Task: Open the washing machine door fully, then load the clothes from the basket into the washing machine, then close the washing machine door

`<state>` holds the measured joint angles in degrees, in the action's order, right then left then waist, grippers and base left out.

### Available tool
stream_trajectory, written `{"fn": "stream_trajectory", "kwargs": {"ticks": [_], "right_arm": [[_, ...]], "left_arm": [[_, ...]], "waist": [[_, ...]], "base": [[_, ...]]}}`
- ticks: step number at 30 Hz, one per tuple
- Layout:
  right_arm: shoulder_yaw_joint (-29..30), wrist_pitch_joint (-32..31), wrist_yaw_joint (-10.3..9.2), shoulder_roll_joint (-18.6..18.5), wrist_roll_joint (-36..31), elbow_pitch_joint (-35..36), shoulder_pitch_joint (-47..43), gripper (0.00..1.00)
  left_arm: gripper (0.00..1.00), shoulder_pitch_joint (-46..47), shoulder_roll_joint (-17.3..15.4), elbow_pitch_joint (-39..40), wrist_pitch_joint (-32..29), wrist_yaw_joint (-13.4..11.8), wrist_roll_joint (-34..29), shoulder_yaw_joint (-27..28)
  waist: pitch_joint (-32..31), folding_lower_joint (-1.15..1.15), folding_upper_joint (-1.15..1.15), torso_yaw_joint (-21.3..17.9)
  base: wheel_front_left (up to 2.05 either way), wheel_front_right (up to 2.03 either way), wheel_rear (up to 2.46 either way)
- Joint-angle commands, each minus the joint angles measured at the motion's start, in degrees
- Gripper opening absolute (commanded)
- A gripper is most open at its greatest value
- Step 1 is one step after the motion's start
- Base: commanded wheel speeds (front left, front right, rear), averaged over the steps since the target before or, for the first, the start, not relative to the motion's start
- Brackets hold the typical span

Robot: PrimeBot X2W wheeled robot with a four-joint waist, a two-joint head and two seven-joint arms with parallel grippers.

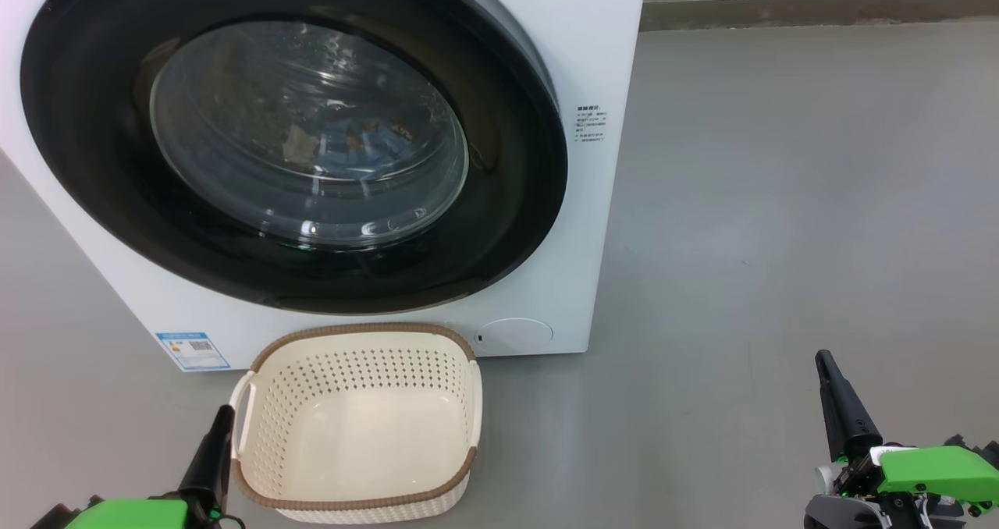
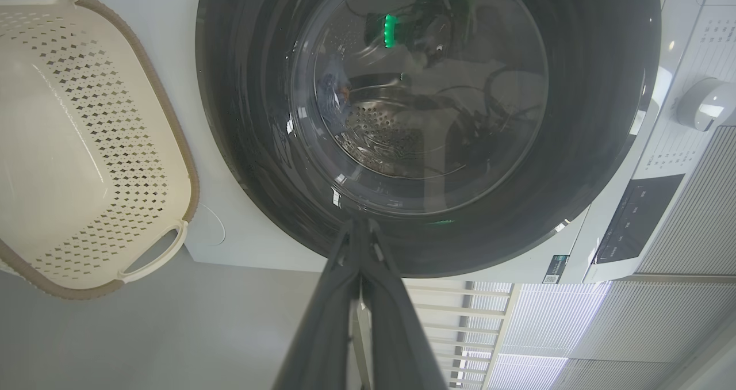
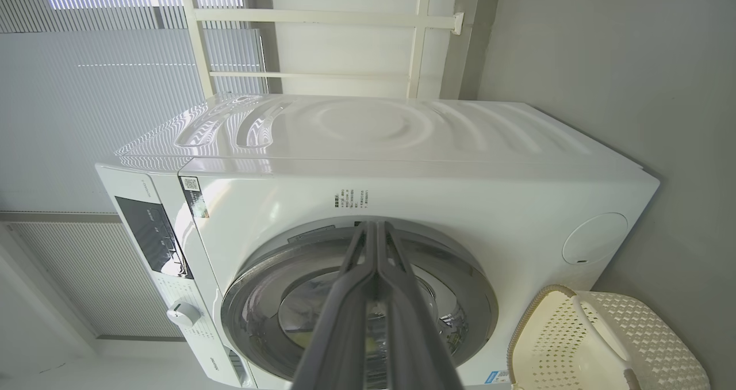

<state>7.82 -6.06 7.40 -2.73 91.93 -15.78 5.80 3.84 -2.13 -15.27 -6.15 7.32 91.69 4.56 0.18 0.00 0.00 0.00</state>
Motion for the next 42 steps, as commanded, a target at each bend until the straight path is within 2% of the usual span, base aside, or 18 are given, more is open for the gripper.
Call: {"fn": "stream_trajectory", "kwargs": {"ticks": [1, 42], "right_arm": [[-1.2, -0.5, 0.09, -0.2, 0.2, 1.8, 0.4, 0.00], [-1.2, -0.5, 0.09, -0.1, 0.2, 1.8, 0.4, 0.00]], "left_arm": [[0.00, 2.4, -0.8, 1.2, -0.4, 0.2, 0.4, 2.0], [0.00, 2.4, -0.8, 1.2, -0.4, 0.2, 0.4, 2.0]], "waist": [[0.0, 0.00, 0.00, 0.0], [0.0, 0.00, 0.00, 0.0]], "base": [[0.00, 0.00, 0.00], [0.00, 0.00, 0.00]]}}
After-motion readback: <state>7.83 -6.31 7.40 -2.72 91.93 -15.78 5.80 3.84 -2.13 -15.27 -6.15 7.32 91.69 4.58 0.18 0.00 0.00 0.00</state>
